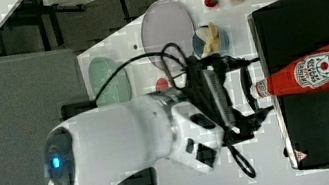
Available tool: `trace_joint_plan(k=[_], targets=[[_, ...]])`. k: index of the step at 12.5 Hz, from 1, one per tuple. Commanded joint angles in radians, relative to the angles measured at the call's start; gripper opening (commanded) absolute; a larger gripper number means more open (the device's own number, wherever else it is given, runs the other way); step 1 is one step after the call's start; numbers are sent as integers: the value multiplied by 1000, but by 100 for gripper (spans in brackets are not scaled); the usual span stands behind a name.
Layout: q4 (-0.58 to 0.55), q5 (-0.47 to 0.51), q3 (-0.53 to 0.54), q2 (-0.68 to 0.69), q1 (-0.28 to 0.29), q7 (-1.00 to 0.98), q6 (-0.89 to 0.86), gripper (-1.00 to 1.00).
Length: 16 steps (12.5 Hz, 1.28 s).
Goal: Pick Ketchup from oven and place it on table.
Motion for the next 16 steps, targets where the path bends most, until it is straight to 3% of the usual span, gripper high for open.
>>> trace_joint_plan(k=[1, 7, 13, 14, 16], targets=[[34, 76, -19, 91, -25, -6, 43, 100], [73, 121, -20, 243, -98, -6, 136, 100], [74, 187, -17, 294, -101, -6, 158, 100], [75, 187, -17, 293, -101, -6, 159, 90], [71, 188, -17, 295, -103, -6, 157, 42]])
